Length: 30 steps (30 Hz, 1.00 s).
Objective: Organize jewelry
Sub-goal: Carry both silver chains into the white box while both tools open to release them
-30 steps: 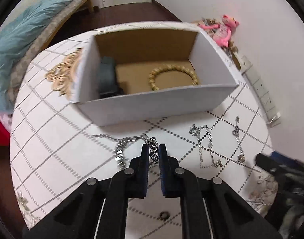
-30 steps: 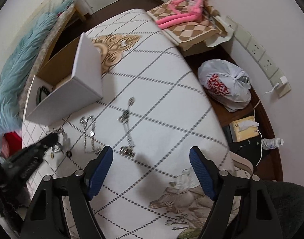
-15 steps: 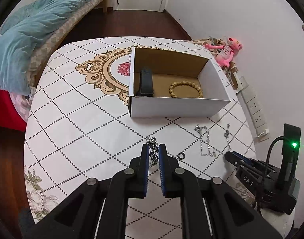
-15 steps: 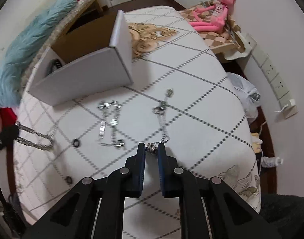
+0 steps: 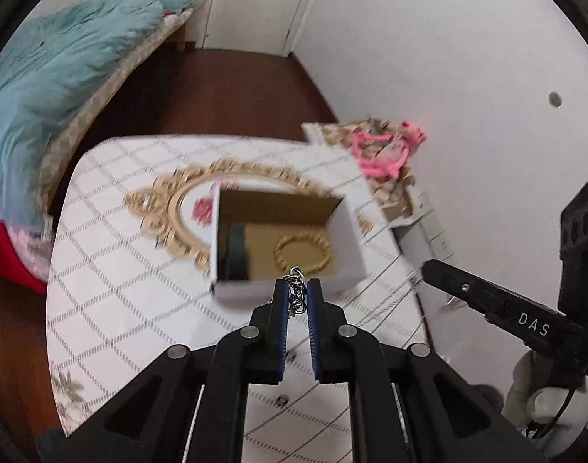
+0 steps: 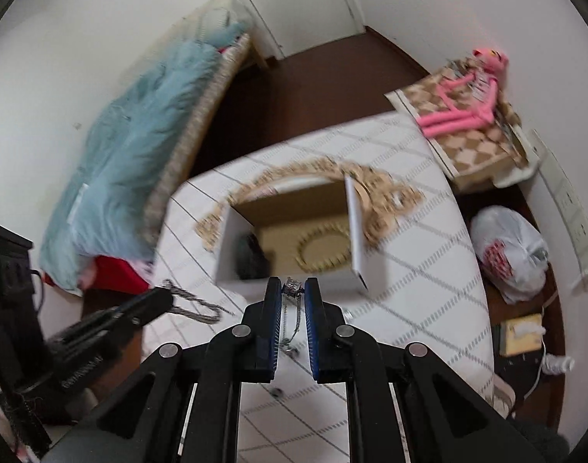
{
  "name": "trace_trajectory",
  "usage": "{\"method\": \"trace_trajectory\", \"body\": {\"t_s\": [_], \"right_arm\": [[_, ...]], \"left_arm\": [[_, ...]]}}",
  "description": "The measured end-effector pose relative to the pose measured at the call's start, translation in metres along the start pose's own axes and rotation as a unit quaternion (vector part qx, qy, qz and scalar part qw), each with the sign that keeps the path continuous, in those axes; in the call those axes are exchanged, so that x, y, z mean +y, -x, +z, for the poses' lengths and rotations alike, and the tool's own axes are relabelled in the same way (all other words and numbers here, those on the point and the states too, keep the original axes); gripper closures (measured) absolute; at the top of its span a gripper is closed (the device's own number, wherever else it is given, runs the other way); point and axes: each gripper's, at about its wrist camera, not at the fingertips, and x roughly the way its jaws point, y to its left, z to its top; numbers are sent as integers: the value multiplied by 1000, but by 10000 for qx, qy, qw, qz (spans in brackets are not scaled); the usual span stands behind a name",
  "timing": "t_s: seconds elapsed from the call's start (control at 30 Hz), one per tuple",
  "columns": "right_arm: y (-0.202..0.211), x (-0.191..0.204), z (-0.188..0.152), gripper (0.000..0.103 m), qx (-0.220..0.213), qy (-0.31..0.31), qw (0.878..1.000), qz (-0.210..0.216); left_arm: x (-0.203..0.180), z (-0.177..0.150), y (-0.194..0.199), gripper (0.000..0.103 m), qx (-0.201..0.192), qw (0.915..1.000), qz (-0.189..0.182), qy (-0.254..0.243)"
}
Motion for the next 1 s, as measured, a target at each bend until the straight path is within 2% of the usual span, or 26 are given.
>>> {"method": "trace_trajectory", "body": {"t_s": [0.2, 0.43, 0.73, 1.0], "right_arm": [[2, 22, 49, 91, -103, 347, 9993, 36], [-35, 20, 88, 91, 170, 397, 9990, -110], [-97, 7, 109, 91, 646, 344, 9968, -327], [-136, -4, 114, 90, 942, 375, 9934, -543]], "left_arm": [[-5, 44, -5, 96, -118, 9998, -107, -76], [14, 81, -54, 96, 281, 9996, -62, 44], [35, 94, -111, 96, 800, 9966, 105, 134], [48, 103, -141, 94, 1253, 9910, 195, 435]]}}
